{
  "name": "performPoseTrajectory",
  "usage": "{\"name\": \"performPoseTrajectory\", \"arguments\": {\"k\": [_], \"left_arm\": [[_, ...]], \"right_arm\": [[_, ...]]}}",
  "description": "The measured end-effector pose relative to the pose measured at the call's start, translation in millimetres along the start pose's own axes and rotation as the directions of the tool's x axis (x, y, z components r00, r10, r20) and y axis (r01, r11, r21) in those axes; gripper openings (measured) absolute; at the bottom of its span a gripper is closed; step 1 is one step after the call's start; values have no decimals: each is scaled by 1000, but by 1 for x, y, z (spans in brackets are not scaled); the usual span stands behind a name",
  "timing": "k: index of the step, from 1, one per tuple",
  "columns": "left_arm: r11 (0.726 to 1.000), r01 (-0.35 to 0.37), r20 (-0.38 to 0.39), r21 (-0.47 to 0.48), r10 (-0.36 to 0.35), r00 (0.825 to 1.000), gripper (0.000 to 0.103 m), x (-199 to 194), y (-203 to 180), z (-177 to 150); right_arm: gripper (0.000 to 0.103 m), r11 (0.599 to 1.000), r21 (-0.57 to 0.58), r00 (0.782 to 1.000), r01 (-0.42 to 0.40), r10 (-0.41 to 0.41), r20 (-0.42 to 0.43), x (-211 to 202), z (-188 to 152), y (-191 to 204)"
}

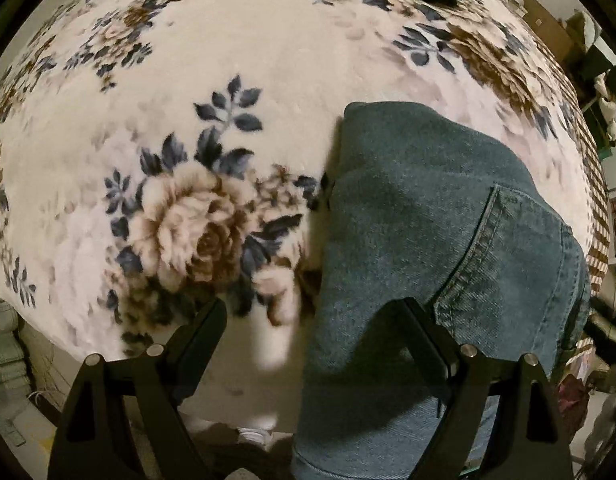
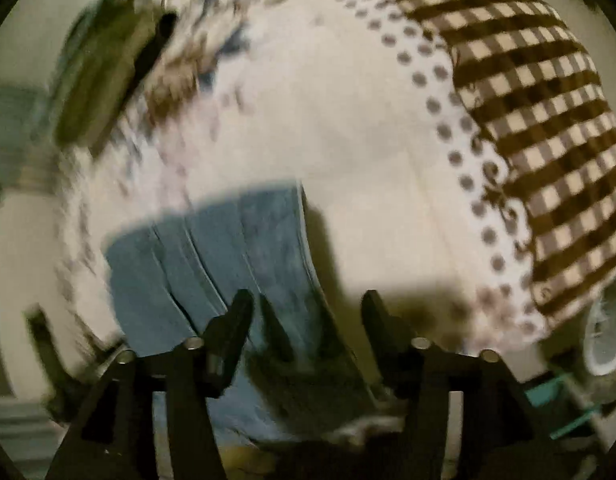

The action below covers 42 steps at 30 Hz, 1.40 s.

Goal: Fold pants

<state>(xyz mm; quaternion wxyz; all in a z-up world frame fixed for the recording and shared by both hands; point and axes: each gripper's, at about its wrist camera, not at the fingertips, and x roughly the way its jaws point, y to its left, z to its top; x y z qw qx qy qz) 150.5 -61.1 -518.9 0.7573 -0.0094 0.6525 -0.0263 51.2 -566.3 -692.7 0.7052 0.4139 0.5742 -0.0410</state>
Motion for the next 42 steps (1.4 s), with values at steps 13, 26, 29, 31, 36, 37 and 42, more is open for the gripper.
{"name": "performPoseTrajectory", "arguments": {"k": [13, 26, 29, 31, 36, 37, 42], "left_arm": [[999, -44, 22, 13, 44, 999, 87, 0, -2, 3], [999, -15, -4, 37, 15, 1000, 87, 6, -24, -7], [999, -17, -8, 30, 17, 1000, 87, 12, -31, -13], [1000, -15, -10, 19, 15, 1000, 87, 15, -32, -17], [999, -22, -10, 23, 22, 1000, 87, 17, -35, -20], [999, -25, -9, 29, 25, 1000, 87, 17, -34, -22], [999, -29, -15, 44, 30, 999, 87, 13, -40, -25]], "right_arm": [[5, 985, -130, 987, -115, 128, 93, -13, 24, 39], [58, 997, 31, 997, -74, 75, -31, -27, 6, -49], [64, 993, 93, 989, -71, 82, -125, -15, -21, -69], [65, 987, 152, 975, -57, 88, -204, 2, -40, -85], [52, 895, 411, 953, -172, 257, -160, 19, -69, -119], [32, 894, 402, 956, -198, 266, -120, 13, -72, -117], [15, 951, 241, 981, -192, 196, 8, -52, -80, -81]]}}
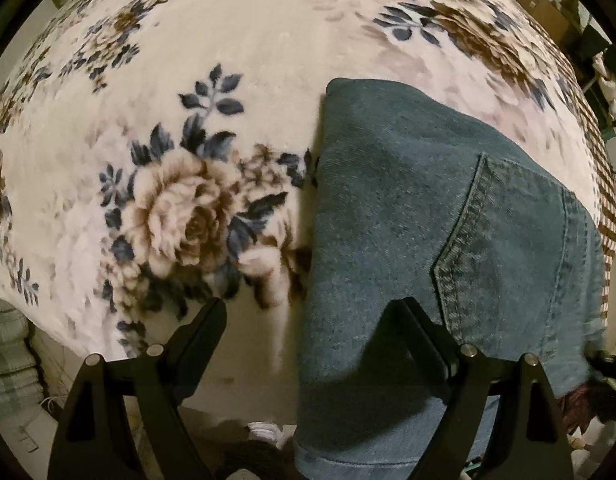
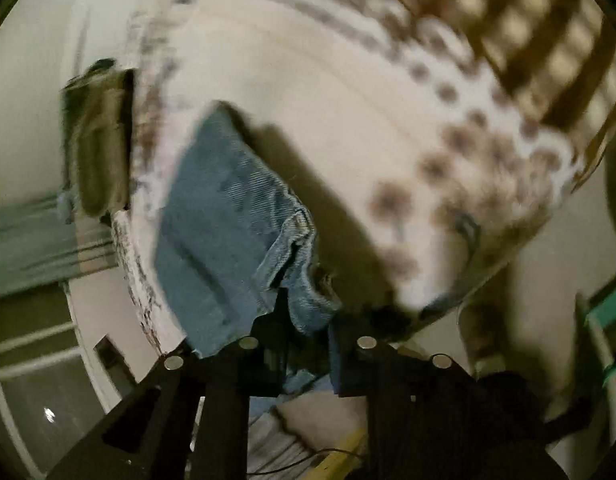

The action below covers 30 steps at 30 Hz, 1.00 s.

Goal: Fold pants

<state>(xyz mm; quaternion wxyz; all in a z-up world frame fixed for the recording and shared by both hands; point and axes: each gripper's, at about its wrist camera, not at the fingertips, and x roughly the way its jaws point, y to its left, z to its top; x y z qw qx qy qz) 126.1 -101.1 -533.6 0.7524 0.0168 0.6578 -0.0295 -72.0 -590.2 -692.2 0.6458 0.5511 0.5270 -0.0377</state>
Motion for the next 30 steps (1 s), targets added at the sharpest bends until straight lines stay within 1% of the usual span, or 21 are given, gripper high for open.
{"name": "performPoseTrajectory", "arguments": {"k": [2, 3, 5, 6, 7, 8, 10, 12, 15, 17, 19, 20, 21, 22, 24, 25, 26, 27, 28, 29, 30], "left_arm": [[1000, 16, -9, -1, -16, 1000, 87, 0, 3, -2], [1000, 20, -15, 0, -20, 1000, 87, 0, 6, -2], [1000, 20, -24, 6, -20, 1000, 87, 1, 4, -5], [1000, 11, -21, 12, -11, 1000, 87, 2, 2, -6], [1000, 7, -21, 16, -7, 1000, 87, 2, 1, -7], [1000, 8, -22, 15, -8, 1000, 87, 2, 0, -8], [1000, 21, -26, 7, -21, 999, 87, 2, 2, -9], [1000, 27, -30, 2, -27, 999, 87, 2, 5, -11], [999, 35, -29, -2, -35, 999, 87, 2, 7, -13], [999, 35, -29, -6, -35, 999, 87, 3, 7, -13], [999, 37, -29, -4, -37, 999, 87, 3, 7, -12], [999, 37, -29, -2, -37, 999, 87, 2, 7, -13], [999, 40, -29, -1, -40, 999, 87, 2, 8, -12], [999, 40, -31, 2, -40, 999, 87, 3, 8, -12], [999, 41, -37, 4, -41, 998, 87, 4, 8, -13], [999, 47, -40, 2, -47, 998, 87, 5, 8, -14], [999, 48, -45, 1, -48, 998, 87, 6, 9, -16], [999, 51, -49, -2, -51, 997, 87, 7, 10, -18], [998, 57, -50, -6, -57, 997, 87, 8, 10, -20], [998, 61, -52, -12, -62, 997, 87, 8, 10, -21], [998, 64, -53, -17, -65, 996, 87, 7, 11, -22]], "right_arm": [[15, 998, -48, 999, 45, -44, 23, -20, -5, 8], [15, 994, -68, 996, 90, -90, 9, -21, -9, 10], [20, 979, -69, 980, 189, -193, -48, -8, -11, -4], [34, 972, -72, 971, 222, -228, -78, 0, -11, -12], [43, 970, -65, 966, 234, -240, -101, 6, -11, -18], [44, 976, -38, 969, 215, -218, -113, 8, -12, -24], [62, 993, 15, 987, 114, -112, -111, 5, -18, -32], [69, 997, 65, 993, 33, -25, -119, 5, -34, -42], [70, 987, 151, 981, -49, 76, -180, 38, -52, -53], [69, 976, 199, 981, -90, 122, -152, 52, -57, -55], [45, 966, 232, 985, -112, 138, -99, 62, -55, -50], [42, 971, 218, 991, -97, 115, -73, 58, -55, -44], [36, 982, 172, 996, -76, 84, -42, 53, -55, -32], [31, 995, 92, 999, -50, 50, -3, 43, -58, -15], [28, 997, -74, 999, 17, -14, 46, 22, -64, 8], [28, 992, -111, 998, 52, -48, 45, 20, -66, 11], [29, 988, -124, 996, 87, -85, 16, 23, -66, 7], [33, 988, -112, 993, 105, -110, -33, 31, -63, 5], [44, 991, -84, 991, 108, -114, -69, 36, -58, -1], [48, 993, -55, 990, 103, -108, -89, 35, -52, -10], [51, 995, -42, 992, 93, -96, -82, 27, -48, -13]]}}
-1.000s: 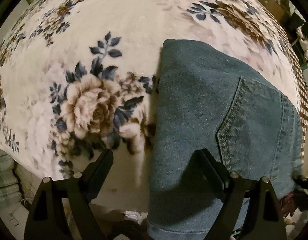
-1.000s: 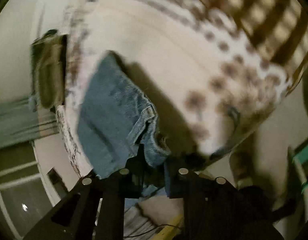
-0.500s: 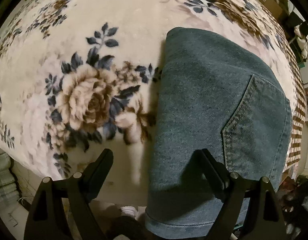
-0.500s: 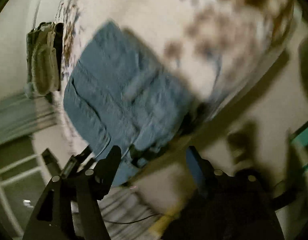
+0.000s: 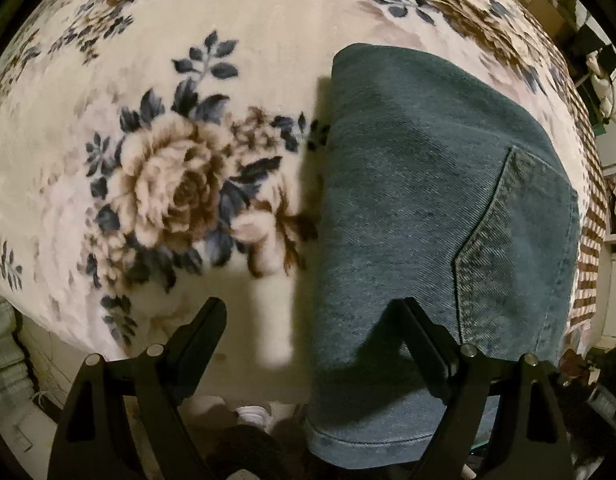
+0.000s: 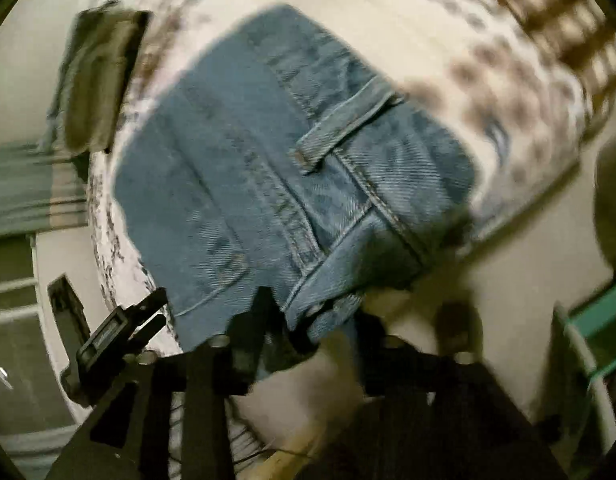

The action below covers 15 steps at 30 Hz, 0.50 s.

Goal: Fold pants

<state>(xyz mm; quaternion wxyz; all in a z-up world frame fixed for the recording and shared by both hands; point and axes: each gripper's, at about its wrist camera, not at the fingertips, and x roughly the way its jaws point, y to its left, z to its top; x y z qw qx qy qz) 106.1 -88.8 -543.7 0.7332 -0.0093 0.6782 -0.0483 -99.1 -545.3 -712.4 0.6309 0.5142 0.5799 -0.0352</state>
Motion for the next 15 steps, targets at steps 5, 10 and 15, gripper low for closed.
{"name": "performPoseTrajectory", "arguments": {"k": [5, 10, 15], "left_arm": [[1000, 13, 20, 7, -13, 1000, 87, -7, 0, 4], [999, 39, 38, 1, -39, 999, 87, -5, 1, 18], [996, 89, 29, -10, -89, 996, 92, 6, 4, 27]], "right_arm": [[71, 999, 40, 989, 16, -22, 149, -55, 22, -14], [76, 993, 109, 990, -46, 31, 136, -34, 62, -38], [69, 999, 21, 998, -25, 23, 56, 6, 76, -22]]}}
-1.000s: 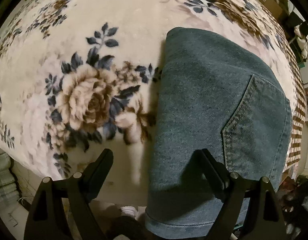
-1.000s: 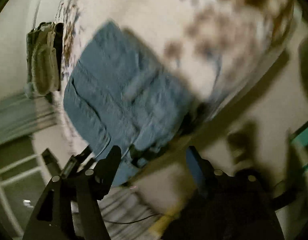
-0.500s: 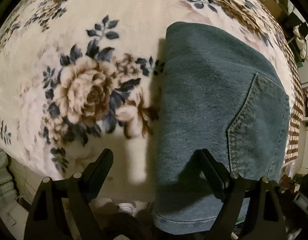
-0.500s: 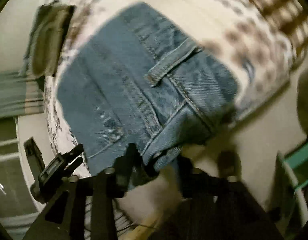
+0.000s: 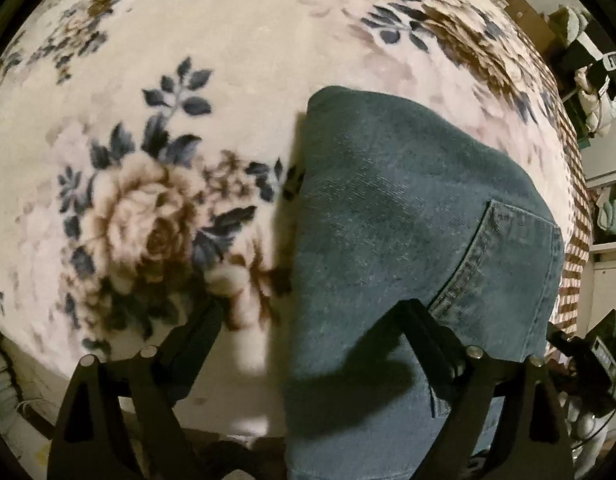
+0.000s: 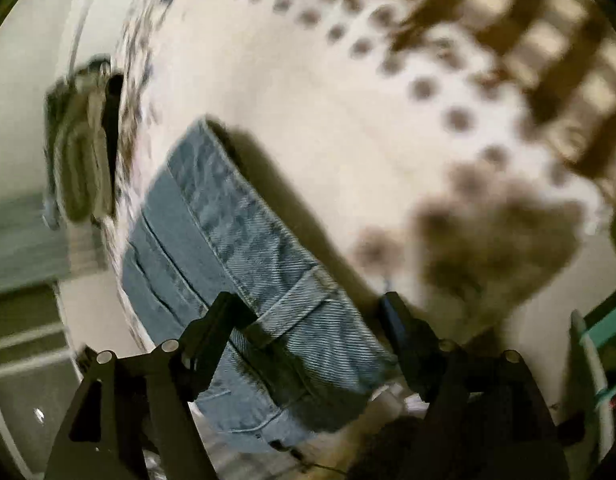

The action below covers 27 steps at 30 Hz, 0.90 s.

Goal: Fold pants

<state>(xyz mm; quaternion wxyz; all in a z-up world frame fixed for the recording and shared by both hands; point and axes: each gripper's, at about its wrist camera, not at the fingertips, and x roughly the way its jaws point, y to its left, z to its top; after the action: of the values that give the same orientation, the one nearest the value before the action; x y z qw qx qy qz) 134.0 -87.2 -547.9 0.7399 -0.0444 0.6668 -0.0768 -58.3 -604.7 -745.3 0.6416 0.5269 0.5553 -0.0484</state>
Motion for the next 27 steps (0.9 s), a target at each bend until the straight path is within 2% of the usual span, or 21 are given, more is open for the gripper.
{"name": "performPoseTrajectory", "arguments": {"k": [1, 2, 4, 5, 6, 7, 8, 10, 12, 15, 16, 18, 20, 21, 22, 24, 25, 26, 27], "left_arm": [[1000, 13, -2, -7, -13, 1000, 92, 3, 1, 0], [1000, 17, -2, -10, -17, 1000, 93, 5, 3, 0], [1000, 2, -2, 0, -2, 1000, 103, 12, 7, -1], [1000, 3, -8, 5, -3, 1000, 103, 15, 6, -2], [1000, 18, -19, 0, -18, 1000, 103, 20, 8, -2], [999, 41, -30, -21, -41, 999, 103, 24, 9, -1], [998, 55, -34, -36, -57, 998, 103, 26, 8, 1], [993, 104, -33, -62, -106, 994, 103, 22, 15, 0], [980, 180, -12, -83, -181, 983, 103, 14, 22, -3], [950, 296, 14, -103, -296, 955, 103, 10, 28, -8], [944, 314, 15, -104, -314, 949, 103, 12, 28, -10], [938, 332, 9, -101, -333, 943, 103, 18, 26, -13], [937, 335, -6, -98, -338, 941, 103, 27, 21, -15], [939, 333, -8, -92, -335, 942, 103, 31, 18, -16], [939, 332, -3, -86, -333, 943, 103, 31, 17, -17], [939, 335, -3, -83, -336, 942, 103, 30, 15, -17], [937, 340, 0, -85, -341, 940, 103, 29, 15, -17], [936, 341, -1, -85, -342, 940, 103, 29, 15, -17], [936, 341, -1, -87, -342, 940, 103, 30, 17, -14]], "right_arm": [[33, 1000, -14, 1000, -8, 8, 3, -1, -1, 2], [22, 999, -24, 999, -32, 31, -16, -1, -2, 5], [20, 997, -71, 1000, 19, -18, 13, -10, -2, 10], [20, 995, -88, 998, 56, -54, 23, -12, -2, 9], [22, 995, -77, 997, 70, -68, 21, -10, 2, 5], [39, 997, -50, 998, 62, -62, 12, -8, 4, -1], [43, 1000, -9, 1000, 30, -30, -2, -8, 4, -9], [61, 999, 13, 999, -42, 42, -7, -12, 3, -12], [73, 996, 6, 996, -84, 84, -3, -22, -5, -18], [77, 991, -8, 990, -136, 136, -24, -28, -21, -30], [80, 991, -14, 990, -134, 134, -37, -27, -25, -33], [81, 990, -31, 988, -134, 131, -82, -14, -33, -34], [89, 987, -67, 985, -147, 140, -98, -2, -37, -31], [100, 983, -84, 984, -160, 152, -91, -2, -39, -28], [103, 982, -91, 984, -163, 155, -91, 1, -39, -22], [103, 983, -104, 987, -150, 142, -82, 2, -41, -16], [103, 974, -101, 977, -203, 195, -86, 0, -44, -15], [103, 957, -87, 958, -276, 267, -105, -1, -47, -13], [103, 953, -89, 954, -290, 280, -104, 1, -44, -4]]}}
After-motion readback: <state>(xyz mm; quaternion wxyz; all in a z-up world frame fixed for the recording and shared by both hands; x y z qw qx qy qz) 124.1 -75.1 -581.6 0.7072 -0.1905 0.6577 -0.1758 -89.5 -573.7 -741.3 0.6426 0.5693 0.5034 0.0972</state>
